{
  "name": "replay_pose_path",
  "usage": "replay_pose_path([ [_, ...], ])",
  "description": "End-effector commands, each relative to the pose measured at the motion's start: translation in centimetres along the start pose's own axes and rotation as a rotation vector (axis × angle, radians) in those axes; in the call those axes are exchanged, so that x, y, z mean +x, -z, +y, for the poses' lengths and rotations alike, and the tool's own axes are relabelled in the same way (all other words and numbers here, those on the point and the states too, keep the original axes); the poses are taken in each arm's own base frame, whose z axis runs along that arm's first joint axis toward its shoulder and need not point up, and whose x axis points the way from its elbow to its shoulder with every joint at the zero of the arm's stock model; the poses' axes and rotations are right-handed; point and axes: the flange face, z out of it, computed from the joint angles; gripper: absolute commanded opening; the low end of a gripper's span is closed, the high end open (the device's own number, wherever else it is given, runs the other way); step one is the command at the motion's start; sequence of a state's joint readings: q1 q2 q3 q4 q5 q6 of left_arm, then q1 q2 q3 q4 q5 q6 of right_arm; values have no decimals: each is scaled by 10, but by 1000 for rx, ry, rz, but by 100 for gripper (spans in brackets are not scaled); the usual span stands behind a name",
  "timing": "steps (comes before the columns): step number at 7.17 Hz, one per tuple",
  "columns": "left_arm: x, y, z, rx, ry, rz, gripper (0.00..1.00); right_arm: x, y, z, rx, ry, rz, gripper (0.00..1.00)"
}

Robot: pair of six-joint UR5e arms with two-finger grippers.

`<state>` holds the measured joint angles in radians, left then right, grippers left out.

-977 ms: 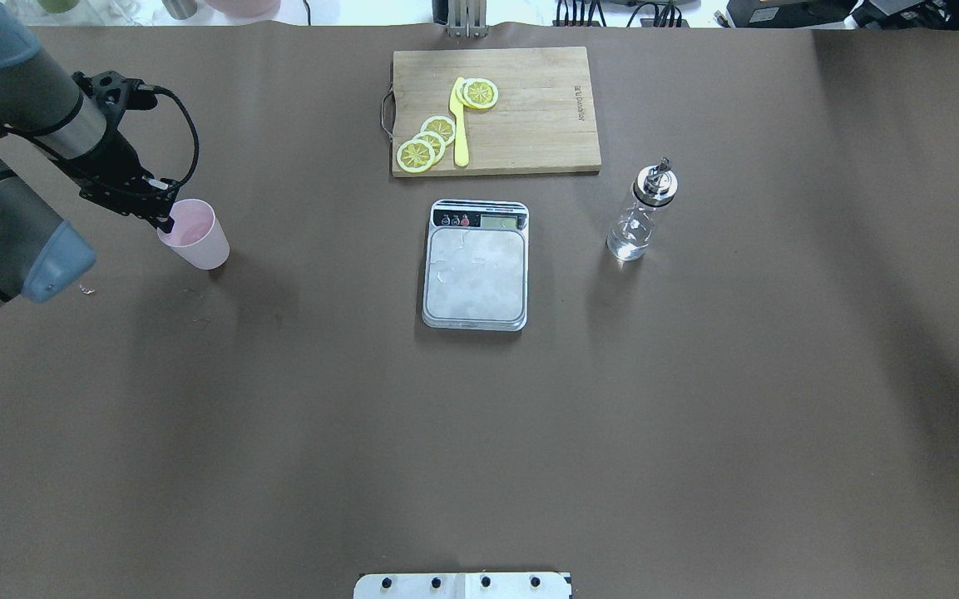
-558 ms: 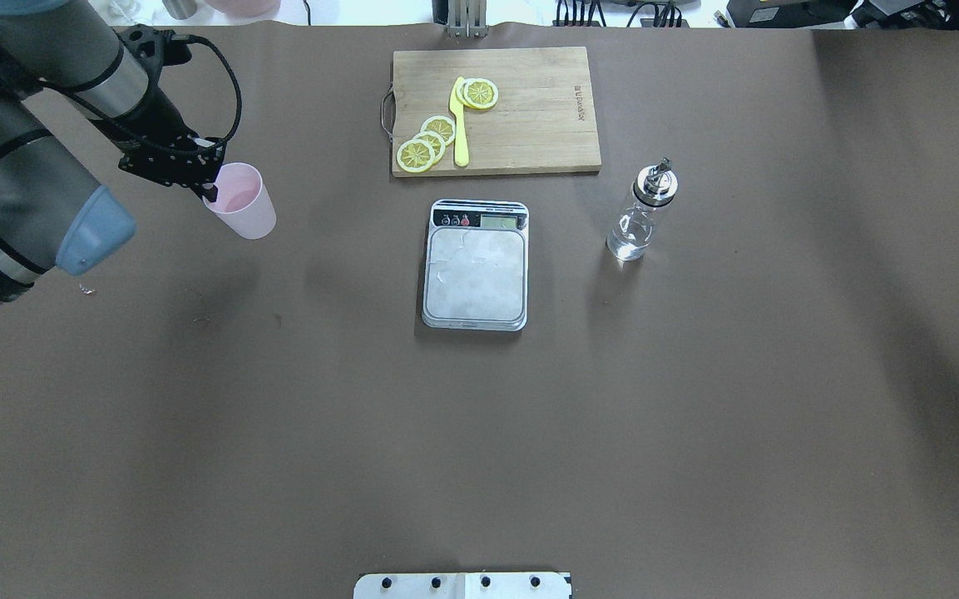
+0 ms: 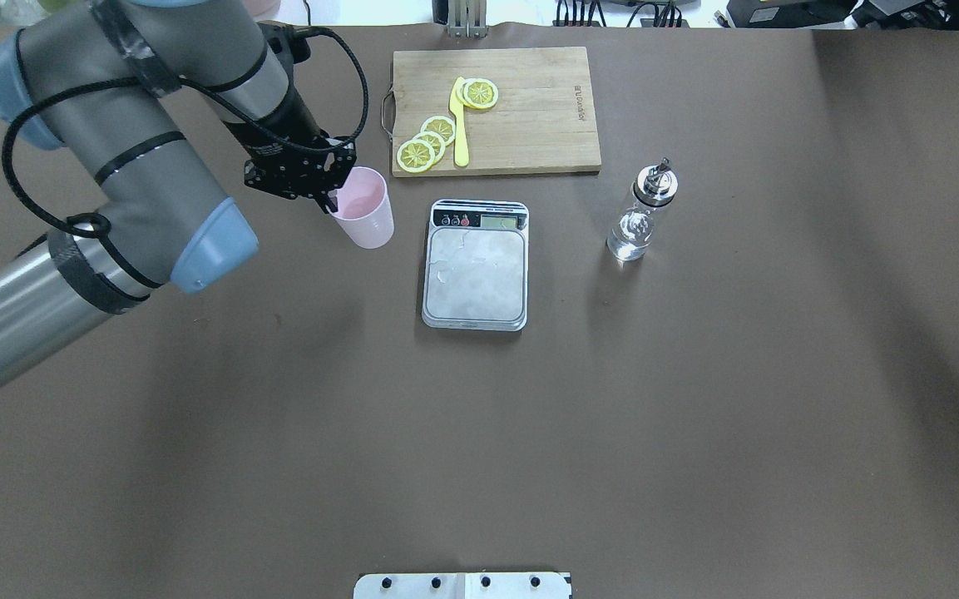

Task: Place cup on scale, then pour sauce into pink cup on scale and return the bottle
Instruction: 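Carry the pink cup with the left gripper onto the scale tray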

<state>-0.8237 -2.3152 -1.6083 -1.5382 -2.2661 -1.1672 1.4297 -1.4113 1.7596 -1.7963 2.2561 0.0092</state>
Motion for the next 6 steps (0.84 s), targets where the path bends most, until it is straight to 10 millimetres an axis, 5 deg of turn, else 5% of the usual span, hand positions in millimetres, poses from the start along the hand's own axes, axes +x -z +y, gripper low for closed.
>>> replay_pose_path([
  [1, 65, -27, 35, 19, 8, -17, 0, -1, 1, 0, 1, 1, -2, 100],
  [4, 110, -31, 47, 81, 16, -68, 0, -1, 1, 0, 1, 1, -3, 100],
  [6, 127, -52, 54, 103, 1, -100, 0, -1, 1, 0, 2, 2, -3, 100],
])
